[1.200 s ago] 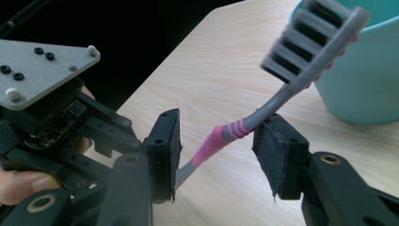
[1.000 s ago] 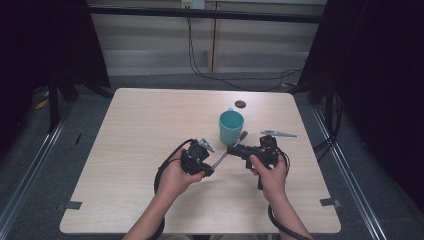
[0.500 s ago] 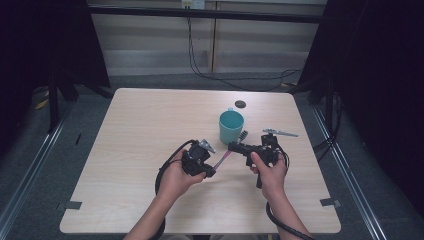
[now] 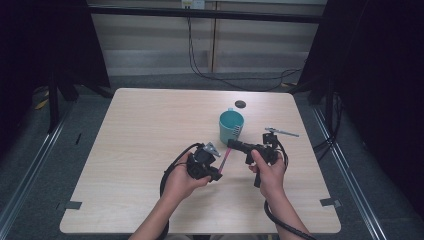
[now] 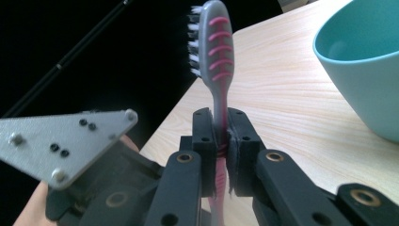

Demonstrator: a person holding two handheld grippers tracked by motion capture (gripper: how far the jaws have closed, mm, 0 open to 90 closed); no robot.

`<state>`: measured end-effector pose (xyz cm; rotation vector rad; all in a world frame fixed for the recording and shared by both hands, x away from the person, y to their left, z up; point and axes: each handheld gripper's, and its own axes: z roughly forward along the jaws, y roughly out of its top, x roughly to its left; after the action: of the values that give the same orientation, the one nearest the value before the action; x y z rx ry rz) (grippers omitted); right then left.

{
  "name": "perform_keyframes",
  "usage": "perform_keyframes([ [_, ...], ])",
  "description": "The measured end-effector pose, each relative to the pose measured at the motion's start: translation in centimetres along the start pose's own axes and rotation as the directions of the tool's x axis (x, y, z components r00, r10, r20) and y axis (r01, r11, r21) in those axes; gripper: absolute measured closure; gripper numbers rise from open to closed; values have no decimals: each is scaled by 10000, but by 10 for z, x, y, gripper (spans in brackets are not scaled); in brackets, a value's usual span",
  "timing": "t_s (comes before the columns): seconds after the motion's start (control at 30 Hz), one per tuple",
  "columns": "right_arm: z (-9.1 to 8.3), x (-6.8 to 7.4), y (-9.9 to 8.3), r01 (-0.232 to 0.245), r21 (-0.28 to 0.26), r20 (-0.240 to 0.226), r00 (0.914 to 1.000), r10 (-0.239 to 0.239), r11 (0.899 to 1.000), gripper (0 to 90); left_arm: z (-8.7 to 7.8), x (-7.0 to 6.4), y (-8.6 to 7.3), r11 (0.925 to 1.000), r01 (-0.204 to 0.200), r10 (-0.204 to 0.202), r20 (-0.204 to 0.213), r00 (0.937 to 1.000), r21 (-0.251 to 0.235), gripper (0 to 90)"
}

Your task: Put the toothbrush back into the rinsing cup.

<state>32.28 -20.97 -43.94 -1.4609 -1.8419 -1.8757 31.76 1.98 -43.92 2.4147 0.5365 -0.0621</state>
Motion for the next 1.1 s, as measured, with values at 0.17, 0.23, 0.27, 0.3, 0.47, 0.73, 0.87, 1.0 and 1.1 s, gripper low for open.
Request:
perform_keyframes([
  [0.17, -1, 0, 2, 7, -135, 88, 10000, -6, 9999, 836, 2, -3, 4, 9999, -123, 123, 47, 9999, -53, 738],
  [0.23, -1, 0, 3, 38, -175, 107, 9999, -36, 9998, 836, 3, -4, 5, 9998, -180, 182, 165, 9997, -121, 732],
  [0.27, 0, 1, 3, 32, -147, 64, 10000, -31, 9999, 836, 3, -4, 5, 9997, -210, 212, 148, 9997, -115, 731],
  [0.3, 1, 1, 3, 43, -145, 80, 10000, -41, 9999, 836, 3, -5, 5, 9995, -274, 276, 175, 9995, -128, 728],
  [0.47, 3, 4, 5, 203, -76, 70, 9998, -203, 9998, 836, 2, -2, 1, 9994, -208, 207, -17, 9998, -290, 684],
  [0.73, -2, 8, 15, 783, 47, 253, 9966, -783, 9969, 836, -6, 13, -15, 9940, 155, -213, -521, 9984, -1084, 340],
  [0.87, -4, 11, 20, 1087, 144, 431, 9931, -1092, 9940, 836, -10, 20, -26, 9934, 115, -204, -770, 9968, -1141, 279],
  [1.0, -7, 11, 23, 1157, 193, 576, 9915, -1167, 9931, 836, -12, 27, -38, 9948, 287, -384, -989, 9944, -973, 250],
  [1.1, -8, 10, 25, 1127, 133, 572, 9919, -1133, 9935, 836, -15, 33, -47, 9957, 361, -453, -1098, 9929, -851, 243],
])
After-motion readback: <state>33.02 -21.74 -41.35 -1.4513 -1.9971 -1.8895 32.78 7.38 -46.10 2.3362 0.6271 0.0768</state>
